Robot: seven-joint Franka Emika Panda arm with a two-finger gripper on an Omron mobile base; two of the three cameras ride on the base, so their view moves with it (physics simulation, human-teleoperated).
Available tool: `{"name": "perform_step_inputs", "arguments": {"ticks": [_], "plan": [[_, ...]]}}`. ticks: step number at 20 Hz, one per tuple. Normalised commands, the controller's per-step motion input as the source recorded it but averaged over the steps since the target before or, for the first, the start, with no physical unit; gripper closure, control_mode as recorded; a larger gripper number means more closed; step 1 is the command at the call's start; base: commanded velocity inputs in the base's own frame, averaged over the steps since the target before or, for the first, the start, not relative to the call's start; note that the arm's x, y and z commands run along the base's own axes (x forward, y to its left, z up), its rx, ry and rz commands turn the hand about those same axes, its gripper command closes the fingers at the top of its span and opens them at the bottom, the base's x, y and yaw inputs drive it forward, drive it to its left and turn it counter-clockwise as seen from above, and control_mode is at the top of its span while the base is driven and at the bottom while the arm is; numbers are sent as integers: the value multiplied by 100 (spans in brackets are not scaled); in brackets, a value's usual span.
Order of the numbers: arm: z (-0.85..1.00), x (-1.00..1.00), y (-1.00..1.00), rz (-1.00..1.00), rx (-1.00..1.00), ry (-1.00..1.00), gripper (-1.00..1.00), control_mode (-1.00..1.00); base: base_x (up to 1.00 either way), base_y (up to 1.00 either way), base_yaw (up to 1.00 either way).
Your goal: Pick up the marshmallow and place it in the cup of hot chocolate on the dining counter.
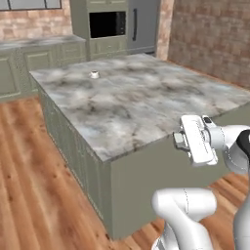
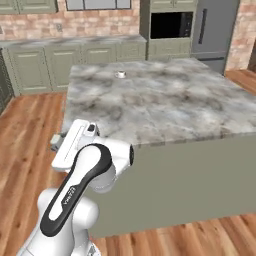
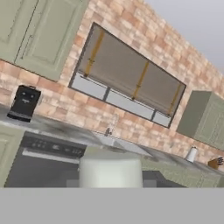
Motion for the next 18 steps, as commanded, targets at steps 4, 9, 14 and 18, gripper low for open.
{"name": "perform_step_inputs", "arguments": {"ticks": [4,9,14,18], "plan": [[0,0,0,0,0,0,100,100,0,100,-55],[0,0,0,0,0,0,100,100,0,100,-48],[0,0,0,0,0,0,100,100,-1,100,-42],[0,0,0,0,0,0,100,100,-1,100,-38]]}}
